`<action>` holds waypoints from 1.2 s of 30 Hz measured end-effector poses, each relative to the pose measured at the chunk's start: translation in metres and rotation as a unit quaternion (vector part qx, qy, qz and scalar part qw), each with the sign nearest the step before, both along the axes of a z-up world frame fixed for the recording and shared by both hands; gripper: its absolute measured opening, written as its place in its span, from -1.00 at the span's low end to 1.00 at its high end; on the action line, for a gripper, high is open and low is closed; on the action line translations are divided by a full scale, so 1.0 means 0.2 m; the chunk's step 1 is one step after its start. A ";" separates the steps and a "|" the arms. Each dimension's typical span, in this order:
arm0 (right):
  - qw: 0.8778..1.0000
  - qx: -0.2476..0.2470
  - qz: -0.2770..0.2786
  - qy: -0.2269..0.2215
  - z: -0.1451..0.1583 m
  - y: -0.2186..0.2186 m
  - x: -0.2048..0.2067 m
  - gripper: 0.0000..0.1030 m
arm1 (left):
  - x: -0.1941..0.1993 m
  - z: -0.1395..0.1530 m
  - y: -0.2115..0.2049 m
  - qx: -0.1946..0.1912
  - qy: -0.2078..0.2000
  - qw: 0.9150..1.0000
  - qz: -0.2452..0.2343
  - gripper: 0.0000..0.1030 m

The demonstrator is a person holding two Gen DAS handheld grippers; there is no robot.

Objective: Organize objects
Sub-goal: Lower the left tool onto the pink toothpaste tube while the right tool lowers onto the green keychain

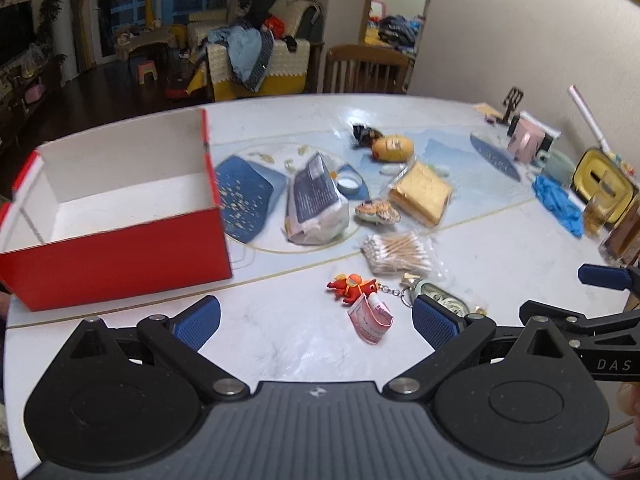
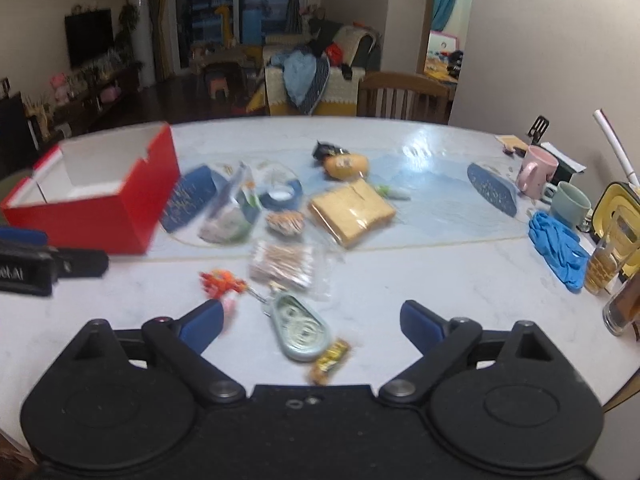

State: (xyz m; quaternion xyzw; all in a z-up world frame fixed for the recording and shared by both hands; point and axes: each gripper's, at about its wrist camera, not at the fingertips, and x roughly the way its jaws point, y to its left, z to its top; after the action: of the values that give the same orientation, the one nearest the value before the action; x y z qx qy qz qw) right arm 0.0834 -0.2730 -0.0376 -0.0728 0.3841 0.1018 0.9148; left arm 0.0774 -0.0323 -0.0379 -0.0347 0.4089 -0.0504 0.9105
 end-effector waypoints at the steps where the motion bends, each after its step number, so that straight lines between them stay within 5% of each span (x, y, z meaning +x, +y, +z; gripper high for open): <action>1: 1.000 -0.009 0.005 0.006 -0.03 -0.01 0.02 0.83 | 0.03 -0.03 -0.02 0.004 0.005 1.000 -0.003 0.99; 10: 0.996 -0.030 0.065 0.057 -0.23 -0.05 0.19 0.75 | 0.20 -0.32 -0.19 0.015 0.049 0.998 -0.036 0.99; 27: 0.967 -0.078 0.220 0.103 -0.48 0.06 0.44 0.40 | 0.38 -0.55 -0.32 0.037 0.096 0.994 -0.034 0.97; 36: 0.963 -0.034 0.233 0.131 -0.50 0.07 0.51 0.22 | 0.38 -0.55 -0.34 0.047 0.093 0.994 -0.030 0.59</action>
State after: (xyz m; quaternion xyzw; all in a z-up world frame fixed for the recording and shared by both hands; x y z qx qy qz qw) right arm 0.1856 -0.2590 -0.1385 -0.1779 0.4760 0.3076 0.8045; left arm 0.1539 -0.0993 -0.1485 0.0161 0.4946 -0.0543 0.8673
